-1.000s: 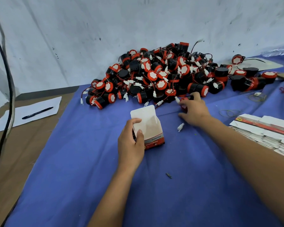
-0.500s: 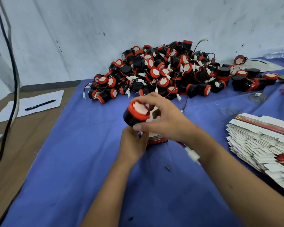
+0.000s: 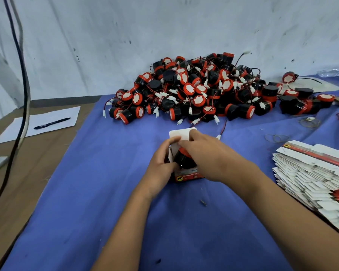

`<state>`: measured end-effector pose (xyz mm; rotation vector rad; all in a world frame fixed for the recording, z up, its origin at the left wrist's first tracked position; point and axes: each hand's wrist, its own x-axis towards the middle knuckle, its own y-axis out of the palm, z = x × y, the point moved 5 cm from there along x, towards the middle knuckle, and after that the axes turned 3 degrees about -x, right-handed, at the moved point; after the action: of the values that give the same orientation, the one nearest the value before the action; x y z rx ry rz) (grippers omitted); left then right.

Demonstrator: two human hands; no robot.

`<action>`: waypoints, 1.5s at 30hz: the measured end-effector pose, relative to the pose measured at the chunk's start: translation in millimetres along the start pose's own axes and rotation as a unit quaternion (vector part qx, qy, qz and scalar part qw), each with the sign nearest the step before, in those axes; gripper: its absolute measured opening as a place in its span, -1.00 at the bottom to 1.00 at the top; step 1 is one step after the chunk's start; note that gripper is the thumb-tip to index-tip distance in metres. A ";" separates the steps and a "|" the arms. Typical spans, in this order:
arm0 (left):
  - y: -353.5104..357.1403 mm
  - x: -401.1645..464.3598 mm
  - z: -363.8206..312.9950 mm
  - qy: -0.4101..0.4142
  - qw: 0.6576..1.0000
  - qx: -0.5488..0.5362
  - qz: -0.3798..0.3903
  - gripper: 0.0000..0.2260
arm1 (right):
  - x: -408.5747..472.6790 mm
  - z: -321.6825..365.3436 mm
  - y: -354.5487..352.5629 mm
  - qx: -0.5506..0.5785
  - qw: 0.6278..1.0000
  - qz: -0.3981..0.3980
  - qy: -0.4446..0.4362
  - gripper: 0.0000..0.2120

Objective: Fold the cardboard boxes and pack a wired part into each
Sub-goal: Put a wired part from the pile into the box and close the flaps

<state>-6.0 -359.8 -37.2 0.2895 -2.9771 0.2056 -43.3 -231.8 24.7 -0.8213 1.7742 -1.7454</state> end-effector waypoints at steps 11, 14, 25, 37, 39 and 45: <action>6.1 0.2 -0.9 0.004 1.000 0.005 0.006 -0.33 | -1.2 1.8 -7.3 0.054 0.998 -0.009 0.040 -0.84; 10.2 0.3 -0.1 0.002 1.000 -0.005 -0.021 -0.44 | -0.8 3.5 -6.5 0.012 0.997 -0.007 0.076 -0.62; 22.9 1.8 -2.7 0.017 0.993 0.048 -0.108 -0.56 | -38.2 -30.2 -33.9 0.059 0.980 -0.038 0.184 -0.88; 19.7 6.3 7.9 -0.047 0.985 0.052 -0.155 -0.64 | -5.4 -19.5 -17.7 0.077 0.982 -0.081 0.151 -0.91; 23.0 6.1 5.7 -0.043 0.986 0.071 -0.147 -0.85 | -2.1 -14.6 -14.6 0.057 0.982 -0.071 0.168 -0.80; 23.7 4.8 7.7 -0.066 0.984 0.045 -0.162 -0.90 | -4.2 -2.4 -19.4 0.054 0.972 -0.095 0.208 -0.66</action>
<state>-16.4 -338.9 -46.9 0.8180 -2.9937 0.2920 -40.9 -226.9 43.9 -0.6296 1.8830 -2.2523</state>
